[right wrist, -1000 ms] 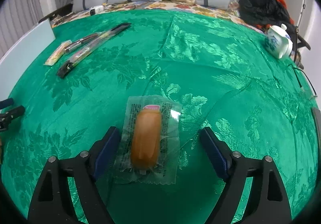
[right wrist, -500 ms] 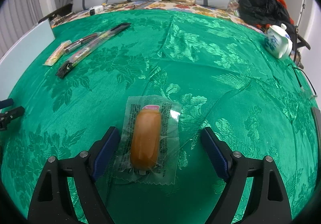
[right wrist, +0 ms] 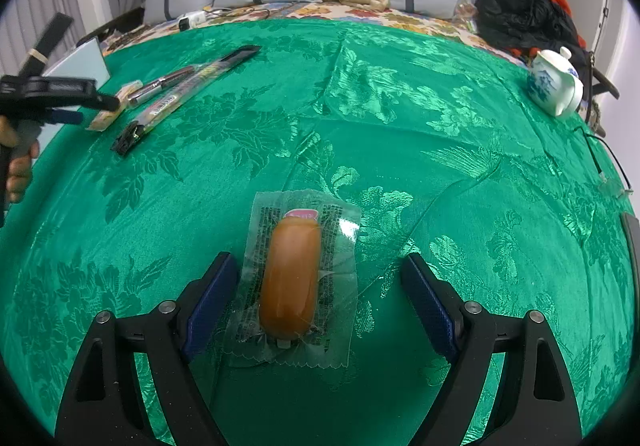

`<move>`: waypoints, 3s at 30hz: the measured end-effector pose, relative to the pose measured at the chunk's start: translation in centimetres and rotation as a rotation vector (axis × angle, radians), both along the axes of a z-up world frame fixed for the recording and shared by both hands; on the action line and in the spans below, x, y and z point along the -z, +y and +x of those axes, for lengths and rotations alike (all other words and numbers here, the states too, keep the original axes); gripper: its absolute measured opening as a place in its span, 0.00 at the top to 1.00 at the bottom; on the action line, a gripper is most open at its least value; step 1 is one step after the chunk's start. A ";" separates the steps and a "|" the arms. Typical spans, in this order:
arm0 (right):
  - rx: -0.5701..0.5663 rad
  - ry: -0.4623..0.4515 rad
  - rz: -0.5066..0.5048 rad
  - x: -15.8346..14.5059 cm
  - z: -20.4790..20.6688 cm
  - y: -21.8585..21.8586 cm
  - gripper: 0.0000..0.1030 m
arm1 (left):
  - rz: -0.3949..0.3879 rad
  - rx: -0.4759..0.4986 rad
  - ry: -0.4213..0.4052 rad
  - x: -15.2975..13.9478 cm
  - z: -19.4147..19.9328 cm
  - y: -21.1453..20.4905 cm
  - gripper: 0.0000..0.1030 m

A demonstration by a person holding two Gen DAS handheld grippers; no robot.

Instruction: Organize snacks

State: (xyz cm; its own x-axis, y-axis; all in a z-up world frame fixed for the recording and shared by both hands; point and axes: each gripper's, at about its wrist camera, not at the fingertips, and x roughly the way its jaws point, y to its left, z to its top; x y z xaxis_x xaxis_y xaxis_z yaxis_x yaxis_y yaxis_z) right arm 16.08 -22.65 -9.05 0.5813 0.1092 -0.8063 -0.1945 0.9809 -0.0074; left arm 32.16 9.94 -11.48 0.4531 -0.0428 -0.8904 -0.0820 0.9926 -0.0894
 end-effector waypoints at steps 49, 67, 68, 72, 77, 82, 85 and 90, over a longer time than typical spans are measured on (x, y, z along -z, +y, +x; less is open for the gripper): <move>0.000 0.001 0.001 0.0 0.0 0.0 0.16 | 0.075 0.160 -0.151 1.1 -16.1 -2.3 0.00; -0.001 -0.023 0.323 -0.7 -0.7 -4.2 0.16 | 0.074 0.159 -0.151 1.1 -16.1 -2.3 0.00; 0.030 -0.014 0.364 -0.7 -0.8 -5.4 0.16 | 0.074 0.159 -0.151 1.1 -16.1 -2.3 0.00; 0.145 0.032 0.364 -1.7 -0.5 -8.5 0.16 | 0.074 0.159 -0.151 1.1 -16.1 -2.3 0.00; 0.082 0.212 0.280 -2.8 2.6 -4.9 0.17 | 0.079 0.191 -0.086 0.8 -15.3 -2.5 0.00; 0.019 0.360 -0.028 -0.7 4.3 1.3 0.43 | 0.078 0.190 -0.005 -0.1 -14.7 -2.5 0.30; 0.024 0.365 -0.059 -1.5 4.1 2.3 0.76 | 0.072 0.213 -0.009 -0.7 -15.2 -2.7 0.72; 0.096 0.377 0.129 -3.8 2.4 -0.1 0.77 | -0.082 0.151 -0.062 -2.0 -17.7 -0.7 0.73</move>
